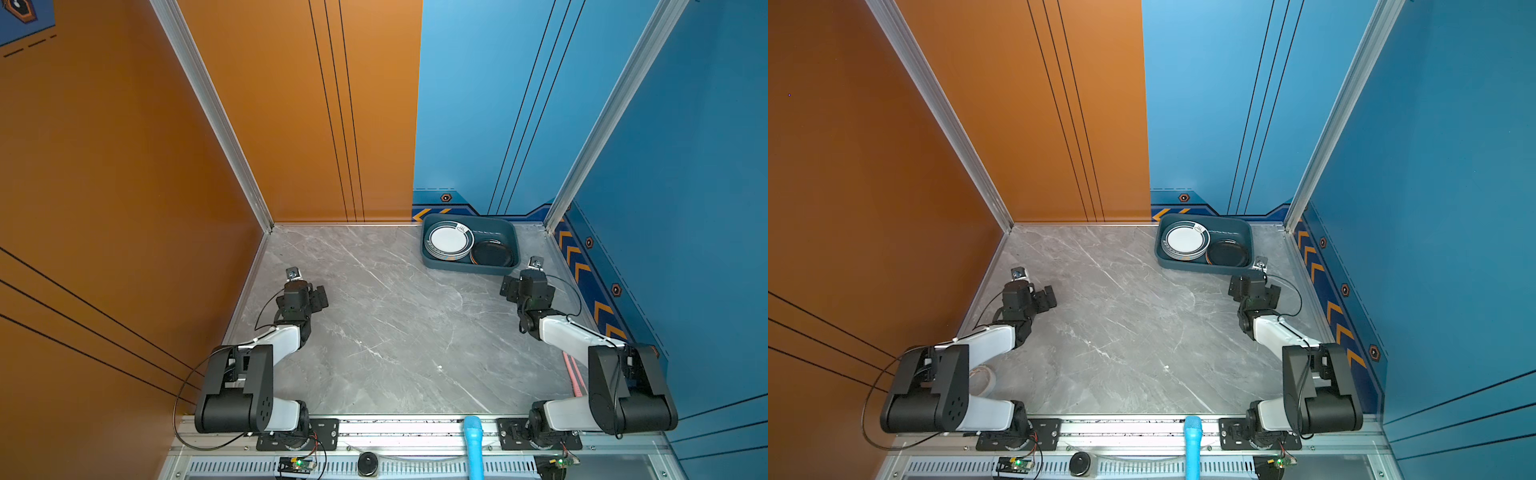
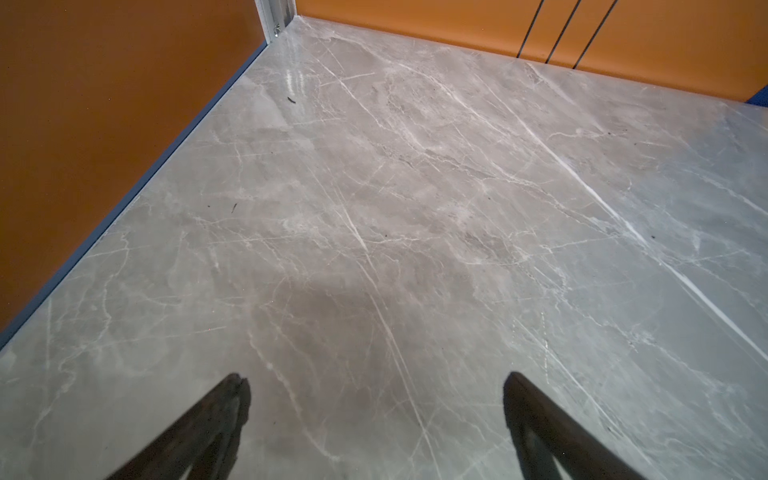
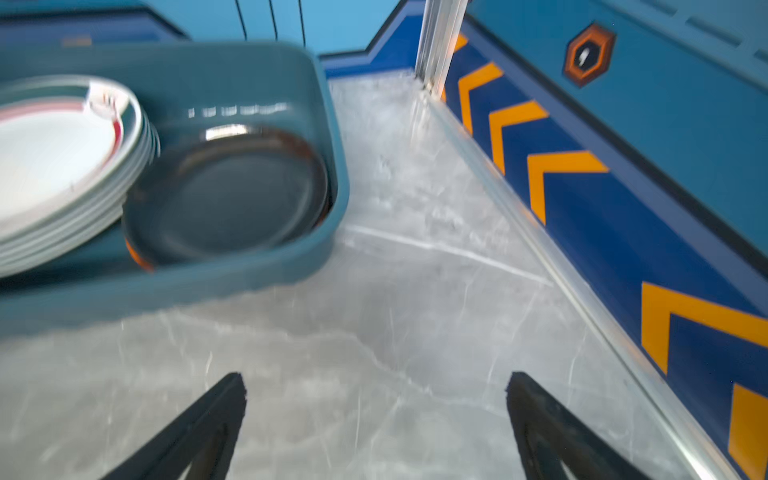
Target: Place the plates into the plastic bin on the countertop
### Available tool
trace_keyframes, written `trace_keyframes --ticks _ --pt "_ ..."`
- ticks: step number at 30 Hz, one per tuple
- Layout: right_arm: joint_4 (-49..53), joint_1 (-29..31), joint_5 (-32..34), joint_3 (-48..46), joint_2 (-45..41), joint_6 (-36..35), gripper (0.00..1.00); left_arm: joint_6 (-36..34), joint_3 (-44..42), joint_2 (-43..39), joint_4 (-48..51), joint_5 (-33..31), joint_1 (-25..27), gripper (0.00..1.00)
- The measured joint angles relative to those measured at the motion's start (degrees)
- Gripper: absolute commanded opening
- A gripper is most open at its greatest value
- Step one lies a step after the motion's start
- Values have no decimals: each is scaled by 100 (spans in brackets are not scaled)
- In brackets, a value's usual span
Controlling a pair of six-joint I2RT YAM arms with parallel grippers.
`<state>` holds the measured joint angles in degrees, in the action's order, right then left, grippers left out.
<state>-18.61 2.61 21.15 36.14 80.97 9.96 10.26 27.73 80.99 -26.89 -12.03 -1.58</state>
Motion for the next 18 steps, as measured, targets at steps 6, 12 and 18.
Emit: trace_keyframes --ticks 6,12,18 --pt "37 -114 13 179 -4 240 100 -310 -363 208 -1025 105 -61 98" --pt "-533 -114 -90 -564 -435 208 100 -754 -463 782 -1923 632 109 98" --pt "-380 -136 -160 -772 -866 186 100 -901 -527 809 -2256 743 166 98"
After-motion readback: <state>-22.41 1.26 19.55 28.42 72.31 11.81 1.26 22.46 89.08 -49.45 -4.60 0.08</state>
